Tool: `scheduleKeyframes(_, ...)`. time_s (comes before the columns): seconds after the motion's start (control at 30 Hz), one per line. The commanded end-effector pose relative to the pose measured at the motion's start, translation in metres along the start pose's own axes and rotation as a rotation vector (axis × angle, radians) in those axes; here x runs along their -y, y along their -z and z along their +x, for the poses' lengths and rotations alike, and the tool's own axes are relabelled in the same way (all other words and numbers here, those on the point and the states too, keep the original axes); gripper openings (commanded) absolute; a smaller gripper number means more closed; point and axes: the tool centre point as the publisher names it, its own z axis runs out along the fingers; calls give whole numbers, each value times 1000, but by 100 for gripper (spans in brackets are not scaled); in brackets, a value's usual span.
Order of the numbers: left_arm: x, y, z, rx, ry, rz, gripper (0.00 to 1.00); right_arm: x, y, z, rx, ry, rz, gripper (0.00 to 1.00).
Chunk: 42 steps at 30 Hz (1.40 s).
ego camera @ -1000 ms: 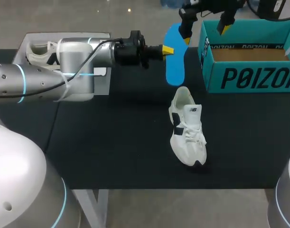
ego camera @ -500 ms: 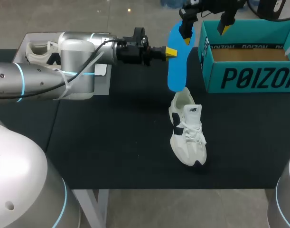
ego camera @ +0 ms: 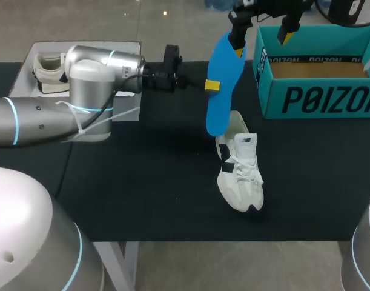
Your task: Take the shoe out of the shoebox, open the shoe tongue, remove and reinsert the insole, then place the shoe into the shoebox
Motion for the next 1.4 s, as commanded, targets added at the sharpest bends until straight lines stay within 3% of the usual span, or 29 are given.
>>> scheduleKeyframes(0.03,6,0,5,-3,-68,45,0,-1,0,0,0,0,2,100)
scheduleKeyframes(0.2,26,0,9,-6,-119,11,0,-1,0,0,0,0,2,100)
scheduleKeyframes(0.3,33,-1,6,57,-99,-31,0,-1,0,0,0,0,2,100)
scheduleKeyframes(1.03,33,-1,6,57,-99,-31,0,-1,0,0,0,0,2,100)
scheduleKeyframes(1.07,47,3,5,82,-229,-42,0,-1,0,0,0,0,2,100)
scheduleKeyframes(1.13,56,3,16,136,-454,-151,0,-1,0,0,0,0,2,100)
scheduleKeyframes(1.2,58,1,27,134,-635,-95,0,-1,0,0,0,0,2,100)
scheduleKeyframes(1.33,56,-2,40,150,-904,-150,0,-1,0,0,0,0,2,100)
scheduleKeyframes(1.4,56,-4,45,153,-982,-128,0,-1,0,0,0,0,2,100)
